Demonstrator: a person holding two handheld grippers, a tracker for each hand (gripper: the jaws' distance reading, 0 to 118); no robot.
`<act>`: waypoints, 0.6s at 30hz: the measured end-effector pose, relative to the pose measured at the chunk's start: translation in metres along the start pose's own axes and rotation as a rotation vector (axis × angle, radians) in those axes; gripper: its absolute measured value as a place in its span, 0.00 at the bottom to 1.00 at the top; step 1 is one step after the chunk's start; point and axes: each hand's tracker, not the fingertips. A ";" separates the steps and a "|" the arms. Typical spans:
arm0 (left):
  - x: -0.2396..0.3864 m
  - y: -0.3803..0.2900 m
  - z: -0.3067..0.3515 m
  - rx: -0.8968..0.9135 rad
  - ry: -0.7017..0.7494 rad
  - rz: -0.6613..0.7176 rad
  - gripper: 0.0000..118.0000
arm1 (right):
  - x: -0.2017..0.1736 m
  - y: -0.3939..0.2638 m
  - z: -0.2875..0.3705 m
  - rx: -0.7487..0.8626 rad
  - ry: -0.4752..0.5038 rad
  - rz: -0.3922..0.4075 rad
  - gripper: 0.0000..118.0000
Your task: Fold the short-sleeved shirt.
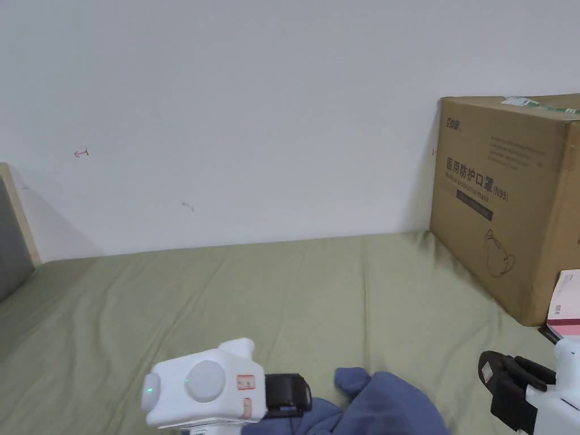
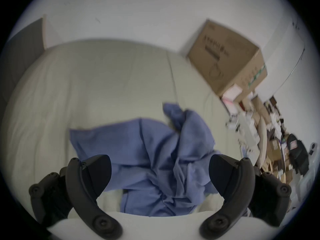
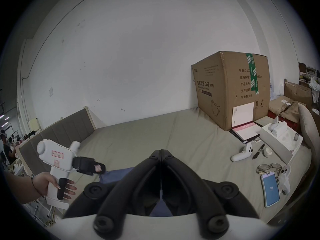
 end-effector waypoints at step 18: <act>0.018 -0.081 0.183 0.881 0.325 -0.155 0.00 | -0.053 0.011 0.038 0.331 -0.017 0.163 0.00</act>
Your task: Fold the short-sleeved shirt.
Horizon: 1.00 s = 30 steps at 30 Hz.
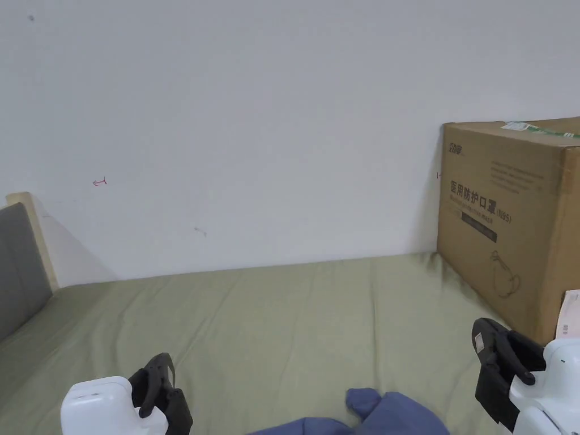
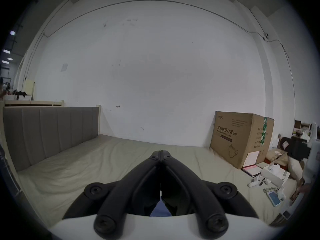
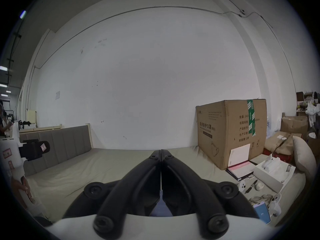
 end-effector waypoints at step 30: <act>-0.073 -0.134 -0.261 -1.179 -0.046 0.194 0.85 | -0.002 -0.030 -0.062 -0.233 0.082 0.006 0.00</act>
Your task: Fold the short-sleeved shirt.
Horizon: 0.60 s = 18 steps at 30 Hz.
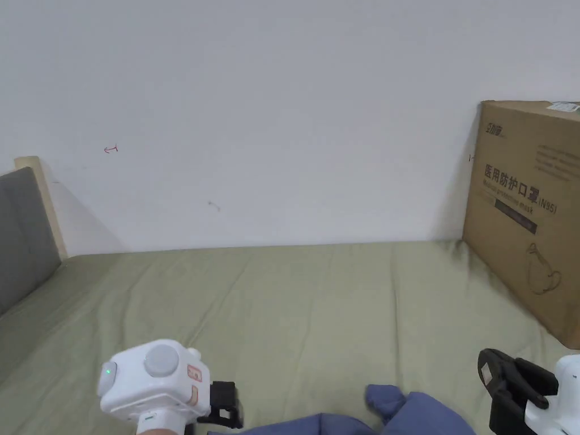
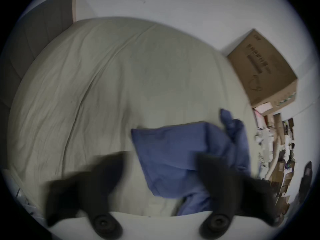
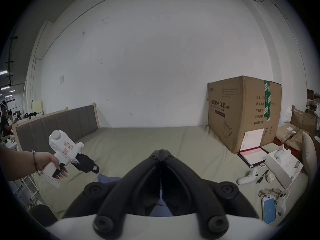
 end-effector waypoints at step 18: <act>0.036 -0.050 -0.056 0.189 0.150 -0.333 0.02 | 0.047 -0.021 -0.062 -0.188 -0.061 -0.046 0.00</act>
